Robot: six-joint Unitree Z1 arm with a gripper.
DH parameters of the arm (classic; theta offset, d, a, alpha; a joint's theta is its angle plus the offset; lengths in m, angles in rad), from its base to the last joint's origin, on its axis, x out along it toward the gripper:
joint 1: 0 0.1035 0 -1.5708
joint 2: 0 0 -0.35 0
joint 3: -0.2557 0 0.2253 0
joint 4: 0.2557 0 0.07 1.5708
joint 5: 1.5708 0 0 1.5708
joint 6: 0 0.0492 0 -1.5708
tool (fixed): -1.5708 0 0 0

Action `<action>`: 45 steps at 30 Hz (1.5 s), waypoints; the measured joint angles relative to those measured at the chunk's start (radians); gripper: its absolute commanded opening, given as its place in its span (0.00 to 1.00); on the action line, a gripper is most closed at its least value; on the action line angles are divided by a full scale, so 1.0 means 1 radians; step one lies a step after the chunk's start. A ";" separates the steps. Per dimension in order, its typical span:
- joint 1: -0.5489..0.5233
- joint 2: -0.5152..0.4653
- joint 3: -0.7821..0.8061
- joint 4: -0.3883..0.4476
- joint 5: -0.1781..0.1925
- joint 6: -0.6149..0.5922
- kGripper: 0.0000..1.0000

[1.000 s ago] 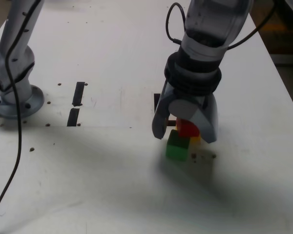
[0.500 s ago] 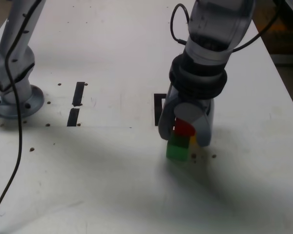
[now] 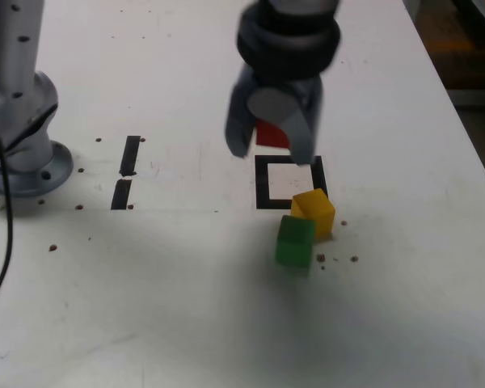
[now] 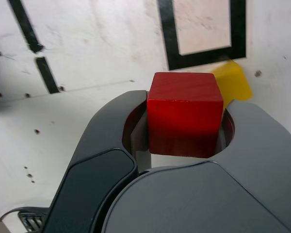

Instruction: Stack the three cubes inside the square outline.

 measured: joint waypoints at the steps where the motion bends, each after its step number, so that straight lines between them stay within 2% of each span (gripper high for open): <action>1: 0.013 -0.019 0.031 0.001 0.001 -0.002 0.24; 6: 0.071 -0.074 0.163 -0.012 -0.003 -0.004 0.24; 12: 0.099 -0.055 0.241 -0.063 -0.014 -0.003 0.25; 28: 0.144 0.066 0.293 -0.227 -0.078 0.017 0.25; 39: 0.160 0.107 0.293 -0.325 -0.117 0.044 0.25; 45: 0.160 0.126 0.296 -0.362 -0.127 0.050 0.25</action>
